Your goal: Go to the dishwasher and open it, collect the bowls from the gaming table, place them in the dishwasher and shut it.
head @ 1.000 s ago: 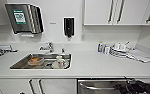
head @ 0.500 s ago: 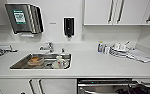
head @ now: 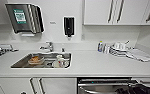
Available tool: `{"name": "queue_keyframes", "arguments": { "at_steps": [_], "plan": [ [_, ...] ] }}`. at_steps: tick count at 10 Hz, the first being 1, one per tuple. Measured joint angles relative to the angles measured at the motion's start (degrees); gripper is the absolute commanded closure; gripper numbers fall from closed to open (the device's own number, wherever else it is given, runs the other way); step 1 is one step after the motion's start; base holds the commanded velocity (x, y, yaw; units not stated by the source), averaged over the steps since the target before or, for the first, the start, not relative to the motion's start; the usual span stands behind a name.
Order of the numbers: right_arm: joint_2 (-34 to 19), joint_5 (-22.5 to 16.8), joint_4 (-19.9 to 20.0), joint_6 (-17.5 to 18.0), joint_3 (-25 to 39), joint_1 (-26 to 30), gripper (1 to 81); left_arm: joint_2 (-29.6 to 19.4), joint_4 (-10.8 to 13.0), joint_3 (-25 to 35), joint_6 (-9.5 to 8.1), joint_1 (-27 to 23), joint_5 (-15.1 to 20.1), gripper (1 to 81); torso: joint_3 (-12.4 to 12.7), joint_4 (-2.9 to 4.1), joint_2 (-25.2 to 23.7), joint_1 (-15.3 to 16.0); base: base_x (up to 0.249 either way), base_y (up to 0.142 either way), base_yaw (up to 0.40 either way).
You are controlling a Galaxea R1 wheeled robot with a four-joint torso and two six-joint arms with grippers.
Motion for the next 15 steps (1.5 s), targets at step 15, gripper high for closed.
{"name": "queue_keyframes", "arguments": {
  "at_steps": [15],
  "plan": [
    [3.44,6.51,0.83,-0.44,-8.52,-10.79,1.0,-0.11,-0.01,0.45,0.00,0.30,0.09,1.0,-0.02,0.00,-0.04,0.00,-0.083,0.000,0.000]
  ]
}}
